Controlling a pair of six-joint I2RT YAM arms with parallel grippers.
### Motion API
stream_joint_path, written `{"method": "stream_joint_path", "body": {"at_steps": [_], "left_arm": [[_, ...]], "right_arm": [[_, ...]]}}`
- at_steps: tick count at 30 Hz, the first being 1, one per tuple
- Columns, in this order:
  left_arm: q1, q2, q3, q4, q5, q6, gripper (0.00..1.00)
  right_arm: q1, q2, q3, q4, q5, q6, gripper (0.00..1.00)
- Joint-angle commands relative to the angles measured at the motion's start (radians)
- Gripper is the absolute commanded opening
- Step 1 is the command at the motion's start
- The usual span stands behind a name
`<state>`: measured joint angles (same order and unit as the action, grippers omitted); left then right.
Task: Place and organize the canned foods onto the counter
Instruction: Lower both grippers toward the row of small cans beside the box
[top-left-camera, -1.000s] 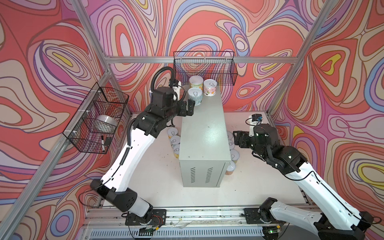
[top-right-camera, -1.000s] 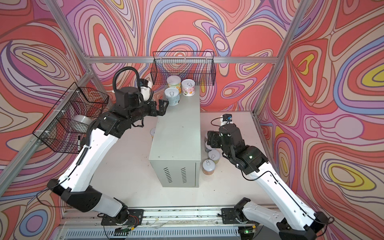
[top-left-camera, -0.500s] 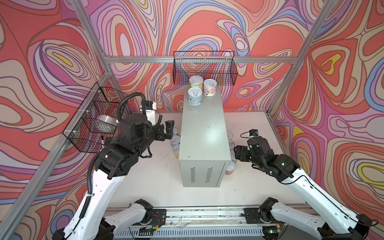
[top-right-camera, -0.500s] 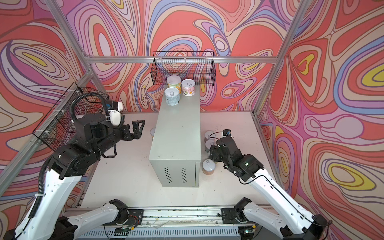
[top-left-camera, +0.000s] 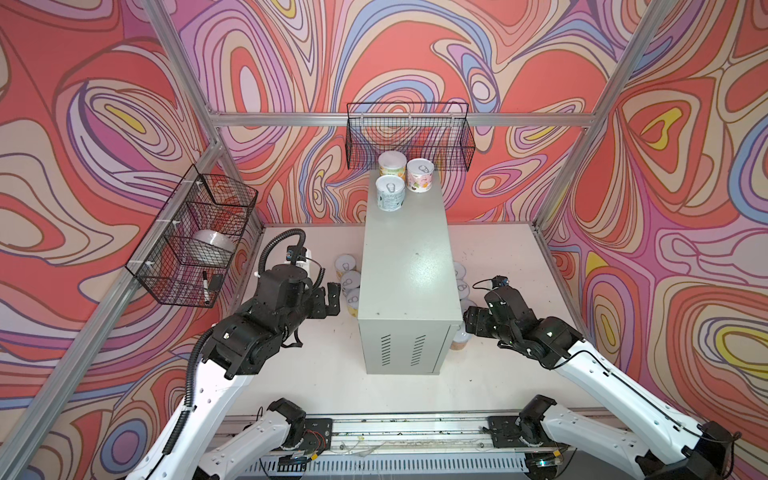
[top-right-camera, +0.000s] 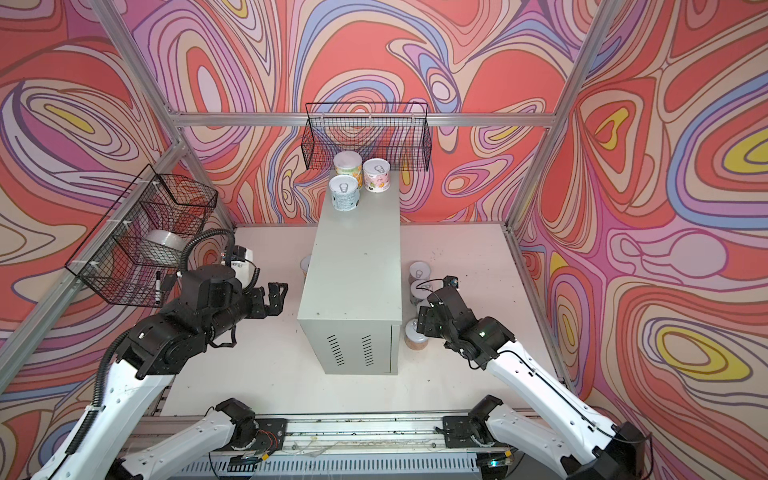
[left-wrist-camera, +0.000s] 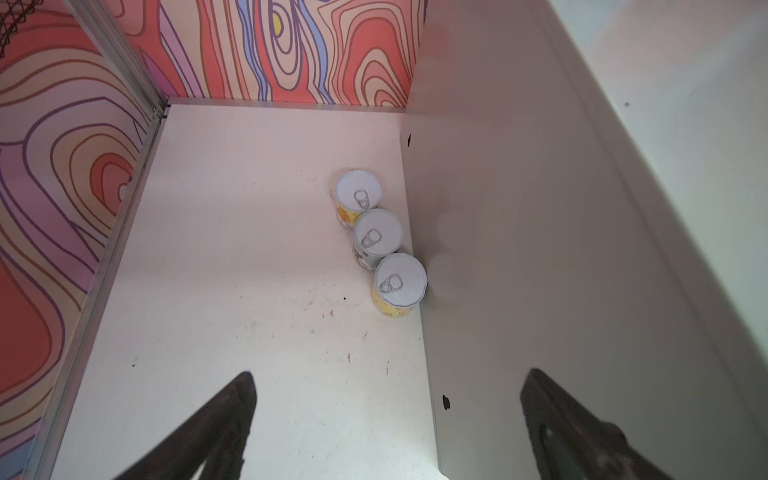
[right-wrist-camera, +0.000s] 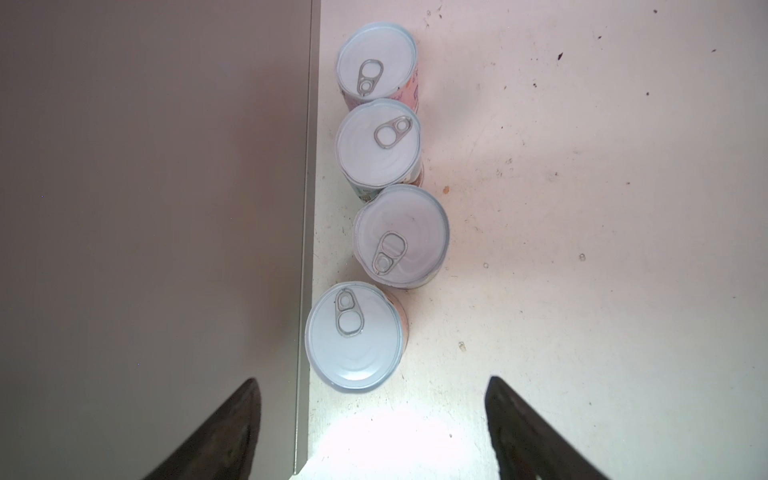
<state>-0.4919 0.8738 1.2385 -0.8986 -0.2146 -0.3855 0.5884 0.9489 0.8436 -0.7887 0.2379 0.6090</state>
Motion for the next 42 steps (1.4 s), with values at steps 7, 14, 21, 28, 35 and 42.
{"method": "stream_joint_path", "body": {"at_steps": [7, 14, 21, 28, 35, 42], "left_arm": [[-0.004, -0.033, -0.109, 0.016, -0.016, -0.087, 1.0], [-0.004, -0.075, -0.256, 0.046, -0.012, -0.18, 1.0], [-0.004, -0.096, -0.398, 0.128, 0.007, -0.244, 1.0], [-0.004, -0.101, -0.484, 0.208, -0.003, -0.253, 1.0], [-0.004, -0.052, -0.514, 0.297, 0.032, -0.259, 1.0], [-0.004, -0.023, -0.528, 0.359, 0.042, -0.254, 1.0]], "right_arm": [[-0.005, -0.036, -0.07, 0.036, -0.021, 0.051, 0.88], [-0.004, -0.06, -0.138, 0.059, -0.051, 0.075, 0.9], [-0.003, -0.009, -0.178, 0.12, -0.108, 0.107, 0.91], [-0.003, -0.004, -0.191, 0.146, -0.118, 0.12, 0.92], [-0.004, 0.055, -0.203, 0.188, -0.125, 0.116, 0.93], [-0.003, 0.131, -0.207, 0.257, -0.114, 0.11, 0.91]]}}
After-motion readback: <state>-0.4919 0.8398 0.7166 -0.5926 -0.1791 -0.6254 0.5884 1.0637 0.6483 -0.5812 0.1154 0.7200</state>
